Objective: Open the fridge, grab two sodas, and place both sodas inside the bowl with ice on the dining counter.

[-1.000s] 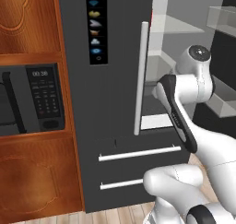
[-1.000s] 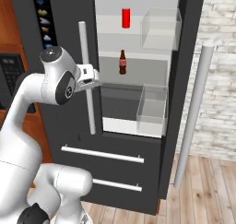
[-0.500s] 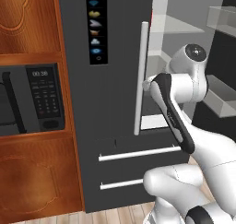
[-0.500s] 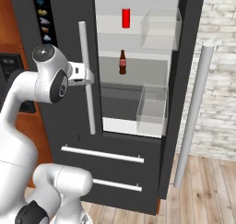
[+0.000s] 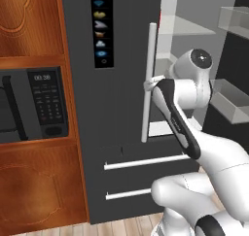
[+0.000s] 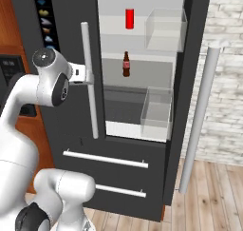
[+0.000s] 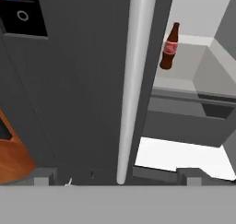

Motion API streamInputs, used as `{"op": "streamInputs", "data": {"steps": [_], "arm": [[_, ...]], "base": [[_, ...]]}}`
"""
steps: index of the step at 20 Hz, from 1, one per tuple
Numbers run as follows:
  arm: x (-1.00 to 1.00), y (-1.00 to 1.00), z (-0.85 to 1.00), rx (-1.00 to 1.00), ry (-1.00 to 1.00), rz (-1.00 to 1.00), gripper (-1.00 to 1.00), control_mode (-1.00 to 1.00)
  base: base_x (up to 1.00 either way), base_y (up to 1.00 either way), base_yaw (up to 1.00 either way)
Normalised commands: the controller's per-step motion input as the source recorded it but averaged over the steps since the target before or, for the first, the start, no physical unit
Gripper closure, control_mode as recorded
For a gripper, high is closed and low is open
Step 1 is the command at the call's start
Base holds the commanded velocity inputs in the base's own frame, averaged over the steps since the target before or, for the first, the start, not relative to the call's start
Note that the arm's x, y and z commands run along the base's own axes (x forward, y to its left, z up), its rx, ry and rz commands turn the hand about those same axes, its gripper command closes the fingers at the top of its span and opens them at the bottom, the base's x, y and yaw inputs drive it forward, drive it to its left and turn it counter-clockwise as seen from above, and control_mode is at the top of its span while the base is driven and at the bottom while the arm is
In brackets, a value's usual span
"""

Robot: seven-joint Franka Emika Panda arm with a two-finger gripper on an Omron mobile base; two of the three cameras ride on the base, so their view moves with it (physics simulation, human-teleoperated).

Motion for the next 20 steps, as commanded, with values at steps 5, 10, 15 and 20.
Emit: {"op": "streamInputs", "data": {"steps": [5,10,15,20], "arm": [[0.43,0.00,0.00,0.00,-0.01,-0.06,-1.00,-1.00],[0.52,0.00,0.00,0.00,0.00,-0.02,-1.00,-1.00],[0.57,0.00,-0.04,0.00,0.00,0.00,-1.00,-1.00],[0.53,0.00,-0.06,0.00,0.00,0.00,-1.00,-1.00]], "base": [[0.00,0.00,0.00],[0.00,0.00,0.00],[0.00,0.00,0.00],[0.00,0.00,0.00]]}}
